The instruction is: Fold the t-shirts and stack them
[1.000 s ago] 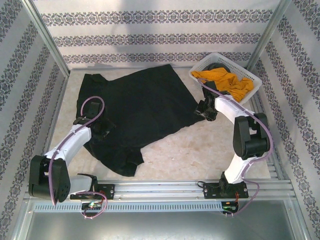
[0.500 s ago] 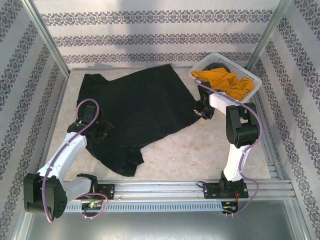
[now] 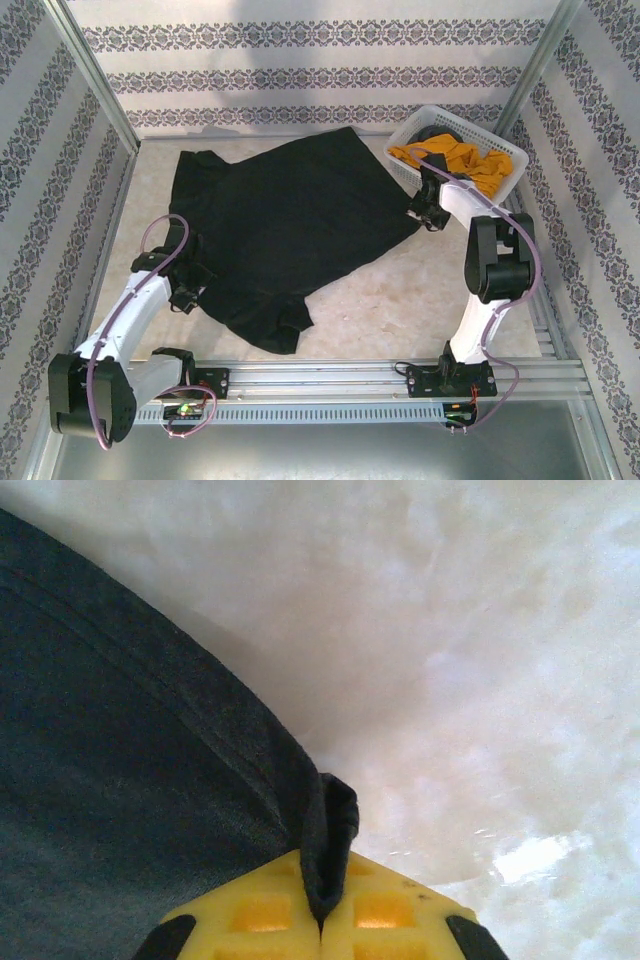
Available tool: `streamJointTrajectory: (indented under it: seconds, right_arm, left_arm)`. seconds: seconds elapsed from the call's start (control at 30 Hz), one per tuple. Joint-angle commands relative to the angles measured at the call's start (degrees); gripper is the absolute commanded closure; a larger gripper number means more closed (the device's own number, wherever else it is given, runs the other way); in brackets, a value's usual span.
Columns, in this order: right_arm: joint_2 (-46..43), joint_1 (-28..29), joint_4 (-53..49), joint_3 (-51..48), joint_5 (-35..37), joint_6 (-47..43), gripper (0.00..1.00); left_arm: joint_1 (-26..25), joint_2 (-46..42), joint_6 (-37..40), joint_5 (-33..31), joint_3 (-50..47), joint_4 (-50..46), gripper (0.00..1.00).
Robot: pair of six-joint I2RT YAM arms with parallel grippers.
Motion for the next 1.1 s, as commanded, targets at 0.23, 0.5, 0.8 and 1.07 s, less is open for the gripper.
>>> streamJointTrajectory:
  seconds: [0.23,0.5,0.8,1.07]
  right_arm:
    - [-1.95,0.06,-0.76,-1.44,-1.45,-2.16,1.0]
    - [-1.76,2.6,-0.69,-1.59,-2.24,-1.64,1.0]
    - [-4.32,4.98,-1.42,-3.64,-2.13,-1.18,1.0]
    - [-7.56,8.53,-1.97,-8.12,-6.39,1.57,1.0]
  left_arm:
    - [0.65,0.57,-7.24,3.29,-7.71,3.43,0.57]
    - [0.47,7.84,-6.76,3.05,-8.03,10.64,0.62]
    - [4.13,19.17,-2.04,-0.37,-3.39,13.75,0.94]
    - [16.16,22.49,12.43,-1.25,5.26,14.84,0.9]
